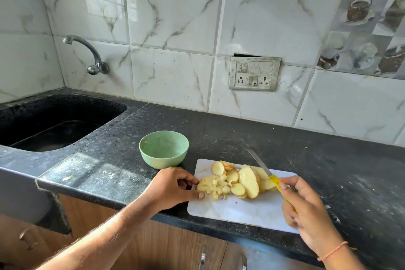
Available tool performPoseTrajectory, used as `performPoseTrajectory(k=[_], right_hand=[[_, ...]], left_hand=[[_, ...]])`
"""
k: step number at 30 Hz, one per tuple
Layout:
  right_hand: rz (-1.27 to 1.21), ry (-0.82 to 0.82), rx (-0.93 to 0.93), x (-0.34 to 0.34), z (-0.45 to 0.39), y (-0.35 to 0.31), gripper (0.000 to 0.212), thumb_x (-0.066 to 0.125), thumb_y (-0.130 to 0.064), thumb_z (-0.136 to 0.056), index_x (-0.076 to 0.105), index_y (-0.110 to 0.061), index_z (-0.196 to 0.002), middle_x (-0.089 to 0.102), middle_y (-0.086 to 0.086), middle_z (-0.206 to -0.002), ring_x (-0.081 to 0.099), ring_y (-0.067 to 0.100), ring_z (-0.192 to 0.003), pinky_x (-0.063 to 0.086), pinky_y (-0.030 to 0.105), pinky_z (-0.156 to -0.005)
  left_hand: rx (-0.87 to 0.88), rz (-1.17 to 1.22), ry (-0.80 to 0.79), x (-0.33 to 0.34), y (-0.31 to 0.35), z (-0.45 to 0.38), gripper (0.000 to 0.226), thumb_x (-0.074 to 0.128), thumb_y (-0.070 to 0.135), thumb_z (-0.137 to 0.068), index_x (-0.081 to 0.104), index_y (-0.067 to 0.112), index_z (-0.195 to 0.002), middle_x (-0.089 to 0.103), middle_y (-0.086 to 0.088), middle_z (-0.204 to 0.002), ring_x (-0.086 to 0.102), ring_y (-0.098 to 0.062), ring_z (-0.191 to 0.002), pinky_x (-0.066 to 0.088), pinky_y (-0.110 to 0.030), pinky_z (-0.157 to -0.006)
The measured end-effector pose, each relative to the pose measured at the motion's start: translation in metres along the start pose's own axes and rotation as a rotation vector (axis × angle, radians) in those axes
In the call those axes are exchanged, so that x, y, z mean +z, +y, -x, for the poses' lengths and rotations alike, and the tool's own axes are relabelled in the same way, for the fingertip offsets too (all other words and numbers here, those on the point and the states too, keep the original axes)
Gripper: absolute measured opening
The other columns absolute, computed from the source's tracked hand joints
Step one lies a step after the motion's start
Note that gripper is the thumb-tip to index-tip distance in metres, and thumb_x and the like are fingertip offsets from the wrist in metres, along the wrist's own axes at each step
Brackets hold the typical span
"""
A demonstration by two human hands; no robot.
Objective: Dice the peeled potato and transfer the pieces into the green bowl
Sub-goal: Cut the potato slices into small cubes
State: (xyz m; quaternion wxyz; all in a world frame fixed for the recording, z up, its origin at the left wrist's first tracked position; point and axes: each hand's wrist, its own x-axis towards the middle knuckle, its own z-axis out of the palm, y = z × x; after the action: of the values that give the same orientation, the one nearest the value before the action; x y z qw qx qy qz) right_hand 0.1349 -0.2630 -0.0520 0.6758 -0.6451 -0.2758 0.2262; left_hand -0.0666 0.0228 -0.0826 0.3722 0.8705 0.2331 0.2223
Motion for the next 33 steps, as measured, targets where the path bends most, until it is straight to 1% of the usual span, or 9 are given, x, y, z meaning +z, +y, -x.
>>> performPoseTrajectory(k=[4,9,13,19,23,26,29,31,33], right_hand=[[-0.099,-0.007,-0.012,-0.003,-0.006,0.003,0.015,0.063,-0.022,-0.091,0.059,-0.010,-0.097,0.019,0.000,-0.053,0.011,0.010,-0.044,0.015,0.018,-0.046],[-0.142,-0.007,-0.023,-0.006,-0.011,0.009,0.010,0.062,-0.018,-0.095,0.060,-0.009,-0.099,0.019,0.001,-0.053,0.011,0.011,-0.046,0.011,0.023,-0.050],[-0.157,-0.009,-0.030,-0.009,-0.013,0.013,0.005,0.059,-0.013,-0.100,0.059,-0.009,-0.098,0.019,0.002,-0.054,0.011,0.012,-0.048,0.010,0.025,-0.051],[-0.186,-0.009,-0.035,-0.010,-0.013,0.013,0.004,0.058,-0.010,-0.101,0.058,-0.007,-0.099,0.019,0.001,-0.053,0.011,0.011,-0.047,0.009,0.026,-0.051],[-0.188,0.006,-0.034,-0.010,-0.014,0.013,0.008,0.058,-0.011,-0.102,0.055,-0.003,-0.103,0.020,0.001,-0.053,0.012,0.011,-0.047,0.009,0.026,-0.051],[-0.185,0.011,-0.036,-0.010,-0.014,0.013,0.008,0.058,-0.010,-0.102,0.055,-0.003,-0.103,0.021,0.002,-0.052,0.013,0.012,-0.046,0.011,0.024,-0.050],[-0.182,0.017,-0.040,-0.010,-0.014,0.014,0.009,0.058,-0.011,-0.103,0.055,-0.002,-0.104,0.021,0.002,-0.052,0.013,0.012,-0.045,0.013,0.022,-0.049],[-0.182,0.022,-0.038,-0.010,-0.015,0.016,0.009,0.058,-0.011,-0.103,0.055,-0.003,-0.105,0.021,0.002,-0.052,0.013,0.013,-0.045,0.012,0.022,-0.049],[-0.187,0.025,-0.035,-0.011,-0.016,0.016,0.009,0.059,-0.012,-0.103,0.056,-0.004,-0.105,0.022,0.002,-0.050,0.013,0.013,-0.044,0.011,0.023,-0.050]], left_hand=[[-0.072,-0.031,-0.033,-0.001,0.012,-0.008,0.035,0.099,0.052,-0.063,0.083,0.034,-0.089,0.075,0.015,-0.080,0.061,0.003,-0.064,0.044,-0.013,-0.059],[-0.072,-0.156,-0.123,0.000,0.030,-0.021,0.036,0.099,0.049,-0.064,0.084,0.034,-0.093,0.076,0.019,-0.078,0.069,0.004,-0.071,0.049,-0.013,-0.060],[-0.031,-0.262,-0.153,0.000,0.041,-0.026,0.033,0.095,0.049,-0.070,0.084,0.031,-0.096,0.073,0.017,-0.078,0.063,0.006,-0.067,0.041,-0.011,-0.054],[-0.040,-0.291,-0.179,-0.001,0.047,-0.030,0.025,0.087,0.035,-0.073,0.084,0.031,-0.097,0.071,0.025,-0.074,0.060,0.005,-0.060,0.043,-0.012,-0.052],[-0.067,-0.255,-0.184,0.001,0.049,-0.035,0.019,0.082,0.033,-0.077,0.084,0.033,-0.096,0.074,0.023,-0.077,0.060,0.007,-0.059,0.042,-0.011,-0.052],[-0.076,-0.185,-0.192,0.004,0.059,-0.040,0.018,0.078,0.029,-0.083,0.083,0.038,-0.098,0.075,0.027,-0.083,0.065,0.007,-0.065,0.050,-0.013,-0.058],[-0.073,-0.099,-0.212,0.005,0.070,-0.046,0.023,0.071,0.017,-0.091,0.083,0.033,-0.101,0.079,0.015,-0.083,0.073,0.003,-0.074,0.053,-0.015,-0.064],[-0.074,-0.060,-0.222,0.005,0.074,-0.050,0.025,0.068,0.012,-0.092,0.084,0.031,-0.098,0.080,0.007,-0.081,0.076,-0.007,-0.078,0.052,-0.016,-0.065],[-0.073,-0.012,-0.229,0.004,0.076,-0.054,0.025,0.069,0.010,-0.093,0.084,0.030,-0.096,0.081,0.002,-0.084,0.078,-0.018,-0.089,0.060,-0.024,-0.078]])
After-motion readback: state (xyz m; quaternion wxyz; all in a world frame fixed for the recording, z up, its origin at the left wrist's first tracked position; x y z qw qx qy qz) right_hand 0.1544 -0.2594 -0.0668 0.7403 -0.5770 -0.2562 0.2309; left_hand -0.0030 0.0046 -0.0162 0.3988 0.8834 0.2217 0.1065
